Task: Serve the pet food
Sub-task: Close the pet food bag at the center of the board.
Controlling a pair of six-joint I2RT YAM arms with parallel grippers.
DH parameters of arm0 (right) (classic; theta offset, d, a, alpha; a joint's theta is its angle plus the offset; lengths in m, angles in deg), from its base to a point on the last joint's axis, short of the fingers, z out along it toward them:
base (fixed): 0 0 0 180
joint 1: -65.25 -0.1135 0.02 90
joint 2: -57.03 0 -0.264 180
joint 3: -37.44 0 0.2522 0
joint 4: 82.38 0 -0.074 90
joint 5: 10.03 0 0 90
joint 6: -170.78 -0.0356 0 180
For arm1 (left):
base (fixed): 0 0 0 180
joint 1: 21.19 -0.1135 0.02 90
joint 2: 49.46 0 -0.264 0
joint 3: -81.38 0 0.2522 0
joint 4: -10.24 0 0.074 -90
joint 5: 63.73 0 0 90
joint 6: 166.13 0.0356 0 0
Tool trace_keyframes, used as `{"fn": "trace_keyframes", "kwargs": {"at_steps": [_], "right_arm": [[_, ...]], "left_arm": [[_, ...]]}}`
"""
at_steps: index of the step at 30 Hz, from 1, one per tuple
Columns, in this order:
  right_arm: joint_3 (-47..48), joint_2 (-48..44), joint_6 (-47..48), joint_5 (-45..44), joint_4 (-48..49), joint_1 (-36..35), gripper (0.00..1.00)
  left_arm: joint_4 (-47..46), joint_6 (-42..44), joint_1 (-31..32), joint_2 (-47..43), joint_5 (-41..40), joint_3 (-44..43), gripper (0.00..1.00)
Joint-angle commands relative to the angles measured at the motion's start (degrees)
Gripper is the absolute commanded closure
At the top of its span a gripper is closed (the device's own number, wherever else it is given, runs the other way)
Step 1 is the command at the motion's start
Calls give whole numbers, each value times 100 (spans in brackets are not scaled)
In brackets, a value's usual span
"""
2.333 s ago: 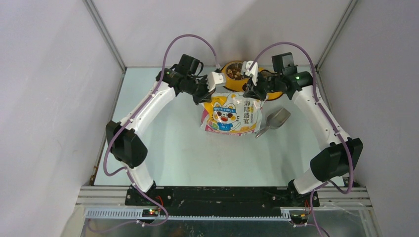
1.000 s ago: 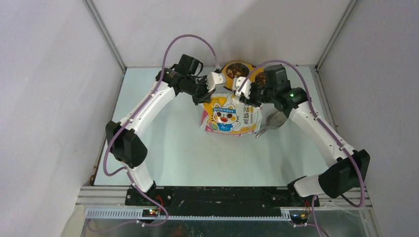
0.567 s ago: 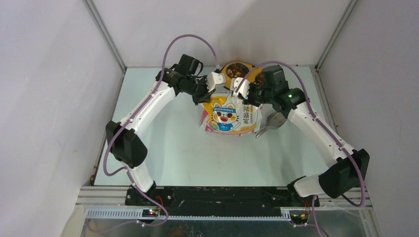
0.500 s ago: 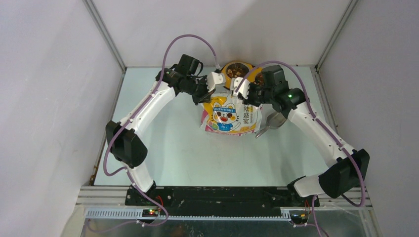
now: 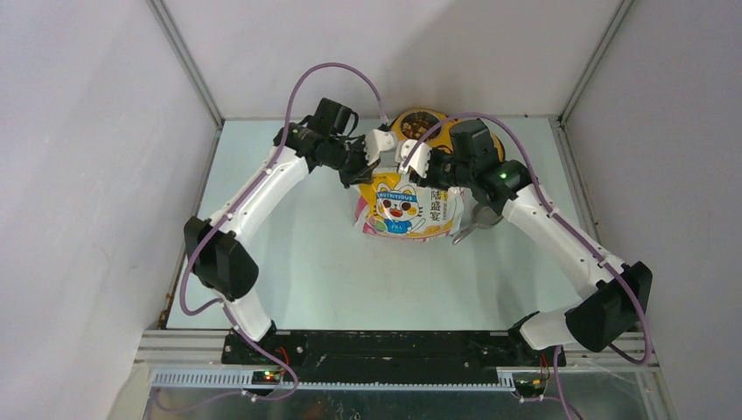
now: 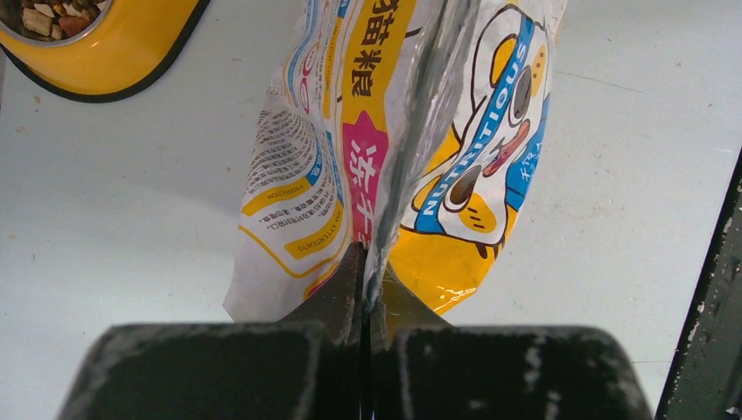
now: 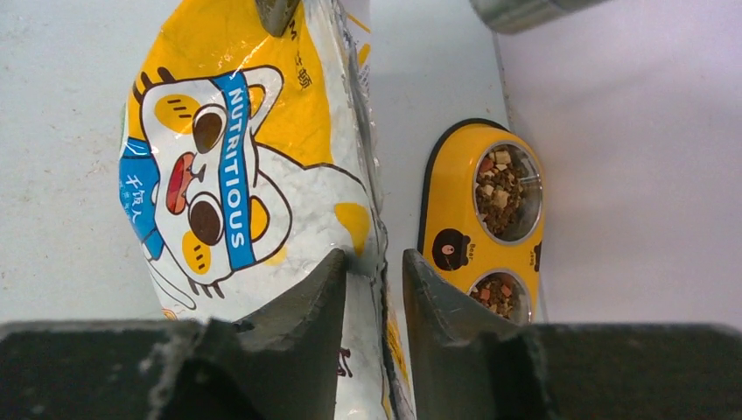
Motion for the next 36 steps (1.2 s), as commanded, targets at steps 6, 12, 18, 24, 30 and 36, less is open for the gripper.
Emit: {"fn": "trace_keyframes", "kwargs": {"at_steps": [6, 12, 18, 24, 30, 36], "right_arm": [[-85, -94, 144, -796, 339, -228, 100], [651, 49, -637, 421, -148, 330, 100], [2055, 818, -1334, 1865, -1550, 710, 100], [1998, 990, -2086, 2549, -1265, 334, 100], [2105, 1317, -2365, 2493, -845, -93, 100], [2293, 1519, -2531, 2210, -729, -73, 86]], "left_arm": [[-144, -20, -116, -649, -99, -64, 100], [10, 107, -116, -710, -264, -287, 100], [128, 90, -124, -1004, -658, -378, 100], [97, -53, -116, -1555, -1073, 184, 100], [-4, -112, -222, -2115, -1477, 846, 100], [-82, -216, -326, -2188, -1266, 804, 85]]}}
